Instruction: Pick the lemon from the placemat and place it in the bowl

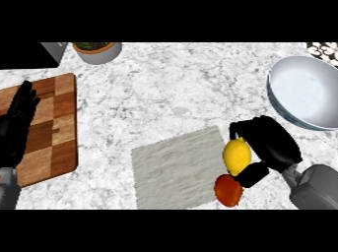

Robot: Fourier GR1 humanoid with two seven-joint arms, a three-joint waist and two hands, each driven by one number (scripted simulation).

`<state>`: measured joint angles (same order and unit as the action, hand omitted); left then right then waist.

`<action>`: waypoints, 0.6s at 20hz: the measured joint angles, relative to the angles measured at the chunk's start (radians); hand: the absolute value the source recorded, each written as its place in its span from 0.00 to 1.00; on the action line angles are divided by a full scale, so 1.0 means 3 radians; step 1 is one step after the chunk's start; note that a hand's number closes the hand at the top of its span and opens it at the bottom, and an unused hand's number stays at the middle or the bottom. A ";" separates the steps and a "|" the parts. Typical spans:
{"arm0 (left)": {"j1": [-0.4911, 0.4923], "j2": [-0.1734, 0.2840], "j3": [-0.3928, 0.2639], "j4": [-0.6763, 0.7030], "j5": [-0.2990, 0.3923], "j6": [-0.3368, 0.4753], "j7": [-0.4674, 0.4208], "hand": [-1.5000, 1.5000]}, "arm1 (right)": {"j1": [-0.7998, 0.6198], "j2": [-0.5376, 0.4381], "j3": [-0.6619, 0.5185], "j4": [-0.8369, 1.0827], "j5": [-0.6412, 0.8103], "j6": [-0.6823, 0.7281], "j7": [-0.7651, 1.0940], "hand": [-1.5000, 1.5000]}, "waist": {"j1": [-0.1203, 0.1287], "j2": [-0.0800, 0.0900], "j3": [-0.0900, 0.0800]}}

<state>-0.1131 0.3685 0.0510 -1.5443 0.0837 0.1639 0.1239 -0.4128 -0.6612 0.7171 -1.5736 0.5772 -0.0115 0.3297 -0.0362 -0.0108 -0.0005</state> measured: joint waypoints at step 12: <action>0.0093 -0.0046 0.0014 -0.0060 -0.0022 -0.0044 -0.0049 0.50 | 0.0518 -0.0781 -0.1592 -0.1277 -0.0750 -0.0330 0.0069 1.00 | 0.0018 0.0009 0.0001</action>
<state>-0.0853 0.3548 0.0552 -1.5623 0.0772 0.1509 0.1091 -0.2573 -0.8954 0.2395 -1.9568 0.3524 -0.1106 0.3502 -0.0309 -0.0080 -0.0001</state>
